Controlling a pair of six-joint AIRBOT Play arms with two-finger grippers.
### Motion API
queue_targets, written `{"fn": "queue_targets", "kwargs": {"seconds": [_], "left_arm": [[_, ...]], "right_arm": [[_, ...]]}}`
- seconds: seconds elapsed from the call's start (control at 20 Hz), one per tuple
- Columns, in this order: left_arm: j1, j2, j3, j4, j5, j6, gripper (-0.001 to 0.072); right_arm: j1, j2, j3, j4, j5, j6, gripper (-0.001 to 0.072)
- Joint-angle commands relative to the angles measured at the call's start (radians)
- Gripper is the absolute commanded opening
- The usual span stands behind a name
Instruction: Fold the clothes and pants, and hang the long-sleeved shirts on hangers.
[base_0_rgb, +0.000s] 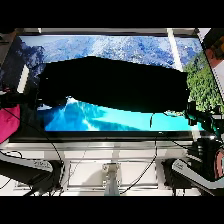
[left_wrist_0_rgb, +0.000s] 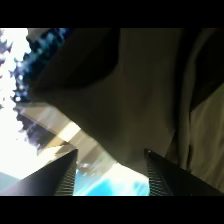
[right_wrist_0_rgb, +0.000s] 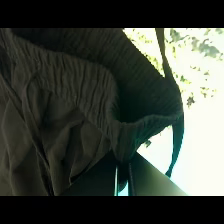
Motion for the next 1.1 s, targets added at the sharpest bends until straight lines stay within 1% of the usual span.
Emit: {"fn": "queue_targets", "kwargs": {"seconds": [0.0,0.05,0.1,0.15,0.25,0.35,0.4,0.5,0.6,0.65,0.7,0.8,0.95,1.05], "left_arm": [[-0.013,-0.031,-0.001,-0.055,0.063,-0.004,0.0421],[-0.023,-0.040,0.000,-0.075,0.066,-0.003,0.0287],[-0.033,-0.046,0.000,-0.089,0.067,-0.003,0.0013],[-0.040,-0.047,0.000,-0.096,0.072,0.006,0.0006],[-0.042,-0.035,0.001,-0.117,0.050,0.066,0.0004],[-0.034,0.008,0.001,-0.069,-0.013,0.108,0.0003],[-0.026,0.040,0.001,-0.007,-0.059,0.109,0.0003],[-0.006,0.114,0.000,0.166,-0.151,0.109,0.0003],[0.005,0.191,0.000,0.332,-0.249,0.112,0.0003],[0.006,0.224,0.000,0.403,-0.290,0.127,0.0003],[0.006,0.254,0.000,0.463,-0.330,0.159,0.0003],[0.006,0.304,0.000,0.546,-0.375,0.171,0.0003],[0.006,0.335,-0.001,0.612,-0.416,0.216,0.0004],[0.006,0.336,-0.013,0.626,-0.433,0.251,0.0003]], "right_arm": [[0.001,0.000,0.001,0.000,0.001,0.000,0.0013],[0.001,0.000,0.001,0.000,0.000,0.000,0.0012],[0.001,0.000,0.002,0.000,-0.002,0.000,0.0013],[0.000,0.000,0.005,-0.002,-0.004,0.000,0.0012],[-0.019,0.000,0.032,-0.050,0.021,-0.013,0.0011],[-0.081,0.000,0.087,-0.136,0.135,-0.027,0.0010],[-0.122,0.000,0.115,-0.167,0.208,-0.040,0.0009],[-0.210,0.000,0.169,-0.212,0.387,-0.156,0.0010],[-0.274,0.000,0.201,-0.259,0.583,-0.239,0.0010],[-0.295,0.000,0.206,-0.278,0.650,-0.278,0.0010],[-0.305,0.001,0.207,-0.290,0.677,-0.286,0.0010],[-0.311,0.001,0.215,-0.295,0.673,-0.286,0.0010],[-0.311,0.001,0.276,-0.395,0.698,-0.280,0.0010],[-0.311,0.000,0.335,-0.459,0.705,-0.262,0.0010]]}}
